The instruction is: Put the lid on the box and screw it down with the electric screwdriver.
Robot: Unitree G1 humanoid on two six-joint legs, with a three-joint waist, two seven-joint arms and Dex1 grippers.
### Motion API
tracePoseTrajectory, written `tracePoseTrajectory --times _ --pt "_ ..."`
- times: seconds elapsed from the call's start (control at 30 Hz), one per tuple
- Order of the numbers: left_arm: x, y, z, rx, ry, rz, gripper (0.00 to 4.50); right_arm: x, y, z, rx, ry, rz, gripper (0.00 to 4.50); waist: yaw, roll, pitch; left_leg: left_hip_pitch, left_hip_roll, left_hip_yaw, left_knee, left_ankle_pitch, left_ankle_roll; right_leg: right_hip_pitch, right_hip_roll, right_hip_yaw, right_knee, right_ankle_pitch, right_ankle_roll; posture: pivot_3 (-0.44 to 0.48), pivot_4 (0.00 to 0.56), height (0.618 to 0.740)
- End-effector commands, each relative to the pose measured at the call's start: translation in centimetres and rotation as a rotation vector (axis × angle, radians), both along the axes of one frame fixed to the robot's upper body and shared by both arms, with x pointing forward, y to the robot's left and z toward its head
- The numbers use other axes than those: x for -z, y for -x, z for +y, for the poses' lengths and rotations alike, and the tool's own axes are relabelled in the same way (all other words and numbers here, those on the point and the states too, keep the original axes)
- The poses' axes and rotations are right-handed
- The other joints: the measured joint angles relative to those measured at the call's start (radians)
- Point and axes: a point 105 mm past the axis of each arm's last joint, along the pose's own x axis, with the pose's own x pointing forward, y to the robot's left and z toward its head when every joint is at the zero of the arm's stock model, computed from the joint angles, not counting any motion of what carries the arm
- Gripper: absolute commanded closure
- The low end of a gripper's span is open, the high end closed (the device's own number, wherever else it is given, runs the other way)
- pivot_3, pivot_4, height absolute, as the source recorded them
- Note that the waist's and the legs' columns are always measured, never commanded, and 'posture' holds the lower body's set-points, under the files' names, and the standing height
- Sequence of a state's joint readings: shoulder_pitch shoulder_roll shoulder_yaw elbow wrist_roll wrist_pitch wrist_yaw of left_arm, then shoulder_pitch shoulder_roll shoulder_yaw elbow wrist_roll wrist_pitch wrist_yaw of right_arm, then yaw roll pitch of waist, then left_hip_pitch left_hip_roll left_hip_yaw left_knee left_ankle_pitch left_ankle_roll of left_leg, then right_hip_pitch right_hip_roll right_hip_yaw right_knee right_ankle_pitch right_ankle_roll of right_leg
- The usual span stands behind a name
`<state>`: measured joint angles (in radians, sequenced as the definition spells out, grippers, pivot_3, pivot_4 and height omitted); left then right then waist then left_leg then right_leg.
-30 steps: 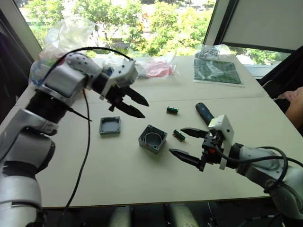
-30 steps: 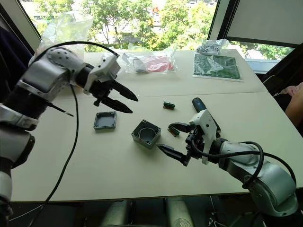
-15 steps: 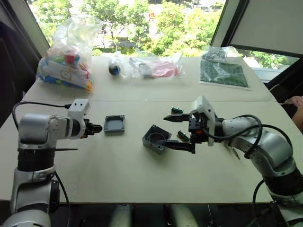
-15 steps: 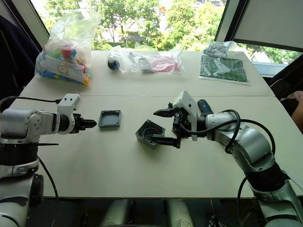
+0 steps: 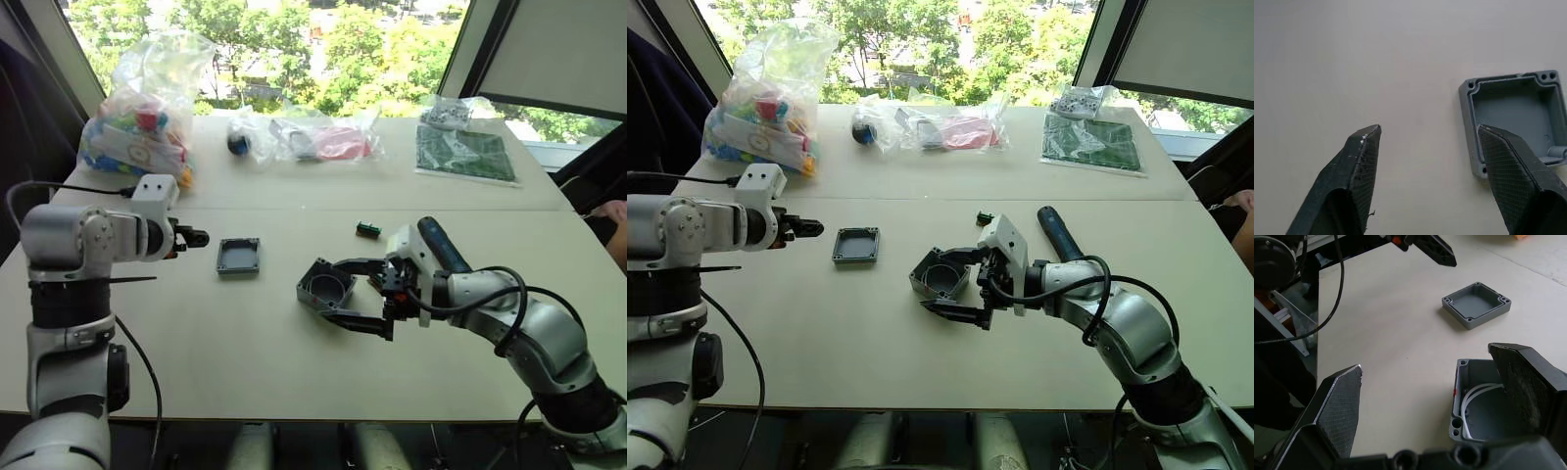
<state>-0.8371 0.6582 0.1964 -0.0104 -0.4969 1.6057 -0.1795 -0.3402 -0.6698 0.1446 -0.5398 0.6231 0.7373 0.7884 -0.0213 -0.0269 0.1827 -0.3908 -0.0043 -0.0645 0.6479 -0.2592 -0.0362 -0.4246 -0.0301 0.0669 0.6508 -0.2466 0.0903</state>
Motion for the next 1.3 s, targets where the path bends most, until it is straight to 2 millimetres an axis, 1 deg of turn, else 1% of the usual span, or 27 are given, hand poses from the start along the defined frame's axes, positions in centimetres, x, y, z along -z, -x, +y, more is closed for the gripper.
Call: tracePoseTrajectory --times 0.03,0.17,0.27,0.37,0.47,0.57,0.63,0.7,0.73,0.77,0.8,0.87,1.0,1.03,1.07,1.13,1.17,1.2,1.23,1.3 --pt "0.1 -0.1 -0.2 0.003 0.019 0.026 0.07 -1.3 0.3 0.2 0.009 -0.03 -0.058 0.0 -0.001 0.0 0.0 0.0 0.0 0.0 0.0 0.0 0.0 0.0 0.0 0.0 0.0 0.0 0.0 0.0 0.15 0.74" --pt "0.5 -0.4 -0.7 -0.001 0.053 0.051 0.07 -1.4 0.4 0.3 0.018 -0.034 -0.062 0.0 0.001 0.0 0.0 0.0 0.0 0.0 0.0 0.0 0.0 0.0 0.001 0.0 0.0 0.0 0.0 0.0 0.15 0.74" --pt "1.5 -1.1 -1.8 -0.008 0.09 0.092 0.07 -1.9 0.5 0.4 0.021 -0.036 -0.077 0.0 0.007 0.0 0.0 0.0 0.0 0.0 0.0 0.0 0.0 0.0 0.0 0.0 0.0 0.0 0.0 0.0 0.15 0.74" --pt "2.0 -1.4 -2.2 -0.02 0.105 0.121 0.07 -2.3 0.5 0.2 0.029 -0.029 -0.091 0.0 0.007 0.0 0.0 -0.001 -0.001 0.0 0.0 0.0 0.0 0.0 0.0 0.0 -0.001 0.0 0.0 0.0 0.15 0.74" --pt "3.6 -1.4 -2.6 -0.016 0.128 0.182 0.07 -2.6 0.4 -0.2 0.048 -0.024 -0.105 0.0 0.002 0.0 0.0 -0.001 -0.001 0.0 0.0 0.0 0.0 0.0 0.0 0.0 -0.001 0.0 0.0 0.0 0.15 0.74" --pt "6.0 -0.8 -2.3 -0.029 0.089 0.263 0.07 -2.5 0.4 -0.4 0.064 -0.023 -0.107 0.0 -0.001 0.0 0.0 0.0 -0.001 0.0 0.0 0.0 0.0 0.0 0.001 0.0 -0.001 0.0 0.0 0.0 0.15 0.74" --pt "7.1 -0.6 -2.1 -0.042 0.07 0.293 0.07 -2.6 0.4 -0.5 0.072 -0.024 -0.109 0.0 0.002 0.001 -0.001 0.0 -0.001 0.0 0.0 0.0 0.0 0.0 0.001 0.0 0.0 0.0 0.0 0.0 0.15 0.74" --pt "7.7 -0.6 -2.2 -0.041 0.075 0.307 0.56 -2.8 0.3 -0.7 0.081 -0.027 -0.115 0.0 0.002 0.002 -0.002 0.0 -0.001 0.0 0.0 0.0 0.0 0.0 0.0 0.0 0.0 0.0 0.0 0.0 0.15 0.74" --pt "8.0 -0.7 -2.3 -0.041 0.075 0.31 0.68 -2.9 0.3 -0.8 0.086 -0.029 -0.119 0.0 0.002 0.003 -0.002 0.0 -0.001 0.0 0.0 0.0 0.0 0.0 0.0 0.0 0.0 0.0 0.0 0.0 0.15 0.74" --pt "8.2 -0.7 -2.4 -0.041 0.074 0.312 1.0 -3.0 0.3 -0.8 0.089 -0.03 -0.121 0.0 0.002 0.004 -0.003 0.001 -0.001 0.0 0.0 0.0 0.0 0.0 0.0 0.0 0.0 0.0 0.0 0.0 0.15 0.74" --pt "8.4 -0.8 -2.4 -0.041 0.077 0.313 1.44 -3.1 0.2 -0.9 0.093 -0.03 -0.123 0.0 0.003 0.005 -0.004 0.001 -0.001 0.0 0.0 0.0 0.0 0.001 0.0 0.0 0.0 0.0 0.0 0.0 0.15 0.74" --pt "8.6 -0.9 -2.5 -0.043 0.076 0.31 2.12 -3.2 0.1 -1.1 0.1 -0.028 -0.125 0.0 0.004 0.007 -0.006 0.002 -0.001 0.0 0.0 0.0 0.0 0.002 0.0 0.0 0.0 0.0 0.0 0.0 0.15 0.74" --pt "8.5 -1.3 -2.6 -0.046 0.075 0.287 3.66 -3.1 -0.2 -1.6 0.121 -0.025 -0.119 0.0 0.007 0.01 -0.007 0.002 -0.001 0.0 0.0 0.0 0.0 0.003 0.0 0.0 -0.001 0.0 0.0 0.0 0.15 0.74" --pt "8.5 -1.4 -2.6 -0.045 0.08 0.282 3.94 -3.1 -0.2 -1.7 0.124 -0.025 -0.117 0.0 0.007 0.009 -0.007 0.002 -0.001 0.0 0.0 0.0 0.0 0.003 0.0 0.0 -0.001 0.0 0.0 0.0 0.15 0.74" --pt "8.2 -1.6 -2.6 -0.046 0.082 0.263 4.43 -3.1 -0.4 -1.7 0.131 -0.029 -0.115 0.0 0.007 0.009 -0.007 0.002 -0.001 0.0 0.0 0.0 0.0 0.004 0.0 0.0 -0.002 0.0 0.0 0.0 0.15 0.74" --pt "7.4 -2.2 -2.6 -0.046 0.104 0.192 4.43 -3.3 -0.9 -2.0 0.154 -0.056 -0.103 0.0 0.006 0.01 -0.008 0.002 -0.001 0.0 0.0 0.0 0.0 0.004 0.0 0.0 -0.002 0.0 0.0 0.0 0.15 0.74" --pt "6.6 -2.8 -2.7 -0.051 0.136 0.136 4.43 -3.6 -1.4 -2.2 0.179 -0.077 -0.104 0.0 0.006 0.011 -0.008 0.002 -0.001 0.0 0.0 0.0 0.0 0.004 0.0 0.0 -0.002 0.0 0.0 0.0 0.15 0.74" --pt "5.3 -3.4 -2.7 -0.037 0.163 0.045 4.43 -4.4 -2.1 -2.4 0.209 -0.135 -0.094 0.0 0.006 0.01 -0.008 0.002 -0.001 0.0 0.0 0.0 0.0 0.004 0.0 0.0 -0.002 0.0 0.0 0.0 0.15 0.74" --pt "3.5 -3.9 -2.7 -0.023 0.209 -0.061 4.43 -5.4 -2.8 -2.6 0.236 -0.197 -0.08 0.0 0.004 0.01 -0.008 0.002 -0.001 0.0 0.0 0.0 0.0 0.004 0.0 0.0 -0.002 0.0 0.0 0.0 0.15 0.74" --pt "0.9 -4.3 -2.8 0.005 0.276 -0.208 4.43 -6.7 -3.9 -2.9 0.267 -0.278 -0.053 0.0 0.002 0.008 -0.007 0.001 0.0 0.0 0.0 0.0 -0.001 0.002 0.0 0.001 -0.001 0.0 0.0 0.0 0.15 0.74"
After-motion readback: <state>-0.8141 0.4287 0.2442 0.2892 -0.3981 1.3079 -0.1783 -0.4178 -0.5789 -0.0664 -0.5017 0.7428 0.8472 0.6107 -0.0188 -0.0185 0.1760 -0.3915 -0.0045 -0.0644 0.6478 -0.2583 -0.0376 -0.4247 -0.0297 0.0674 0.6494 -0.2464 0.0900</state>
